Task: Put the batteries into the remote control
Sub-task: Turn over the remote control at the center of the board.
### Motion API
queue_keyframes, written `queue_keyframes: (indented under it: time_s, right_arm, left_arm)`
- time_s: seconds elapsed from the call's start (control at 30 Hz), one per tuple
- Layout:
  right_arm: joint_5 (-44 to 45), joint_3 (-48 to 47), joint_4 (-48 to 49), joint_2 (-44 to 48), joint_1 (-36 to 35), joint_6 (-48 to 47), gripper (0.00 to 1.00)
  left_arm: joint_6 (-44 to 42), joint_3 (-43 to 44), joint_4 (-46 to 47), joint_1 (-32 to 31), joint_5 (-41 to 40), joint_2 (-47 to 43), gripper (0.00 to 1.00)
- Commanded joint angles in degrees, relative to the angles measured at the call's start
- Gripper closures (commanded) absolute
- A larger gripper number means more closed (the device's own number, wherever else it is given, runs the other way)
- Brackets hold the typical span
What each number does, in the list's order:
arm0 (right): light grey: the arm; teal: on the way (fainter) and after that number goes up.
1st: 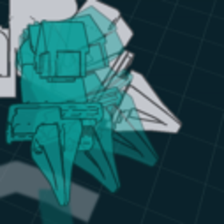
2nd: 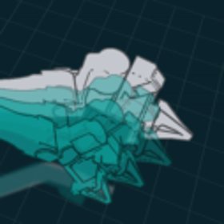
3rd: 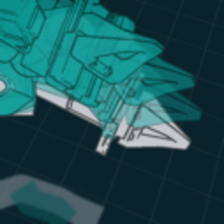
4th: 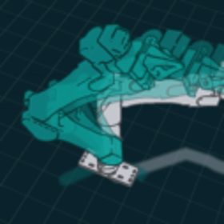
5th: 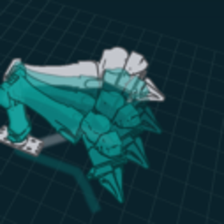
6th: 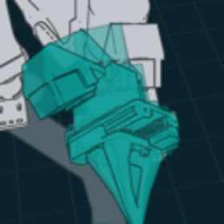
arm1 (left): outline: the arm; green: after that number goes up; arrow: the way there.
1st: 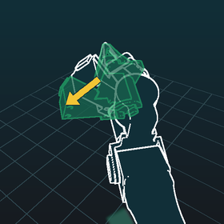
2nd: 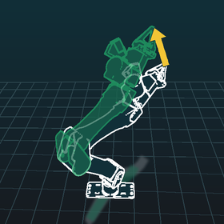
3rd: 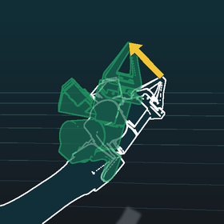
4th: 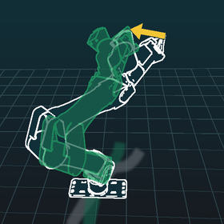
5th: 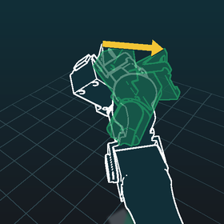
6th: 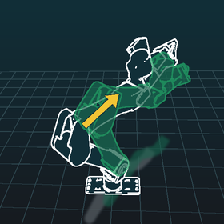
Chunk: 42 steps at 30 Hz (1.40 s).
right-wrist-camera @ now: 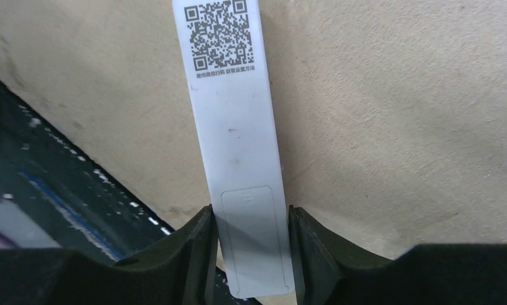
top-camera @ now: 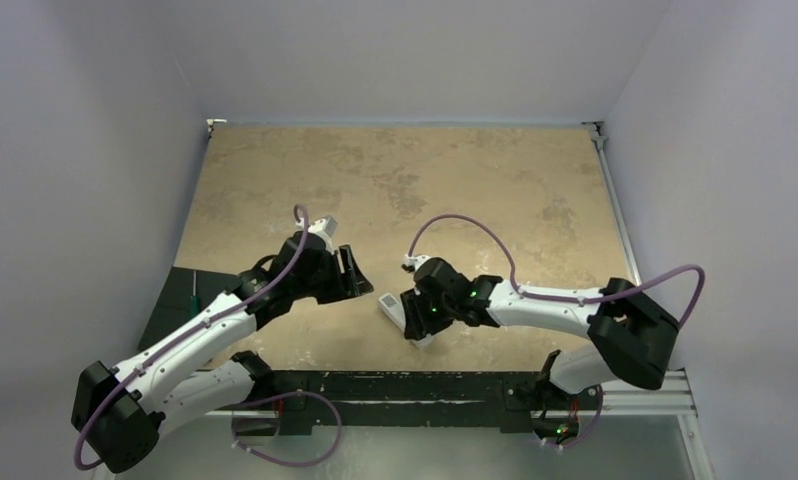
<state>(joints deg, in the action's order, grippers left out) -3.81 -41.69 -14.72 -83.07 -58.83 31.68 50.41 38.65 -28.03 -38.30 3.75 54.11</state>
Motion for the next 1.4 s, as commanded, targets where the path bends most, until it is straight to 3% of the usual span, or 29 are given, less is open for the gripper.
queue_keyframes:
  time_s: [0.0, 0.27, 0.63, 0.87, 1.0, 1.37]
  right_arm:
    - [-9.7, 2.6, 7.8, 6.1, 3.8, 5.5, 1.0]
    - [-17.1, 6.3, 13.4, 11.5, 8.8, 10.2, 1.0]
    - [-29.2, 14.3, 29.2, 15.9, 16.1, 21.5, 1.0]
    - [-36.9, 20.5, 48.6, 16.3, 18.2, 32.6, 1.0]
    - [-39.0, 24.9, 65.3, 14.1, 18.1, 42.0, 1.0]
    - [-39.1, 30.4, 114.7, -5.8, 18.1, 67.8, 1.0]
  left_arm:
    - [0.5, -1.3, 8.8, 1.4, 6.8, -1.3, 0.43]
    - [2.9, -4.9, 16.9, 4.2, 14.7, -1.6, 0.31]
    - [7.9, -9.9, 28.0, 8.3, 23.7, -2.1, 0.28]
    - [11.7, -12.1, 34.5, 8.9, 26.4, -2.2, 0.28]
    - [13.7, -13.2, 37.5, 8.9, 27.4, -2.5, 0.28]
    - [20.1, -17.5, 47.3, 8.9, 29.6, -2.9, 0.29]
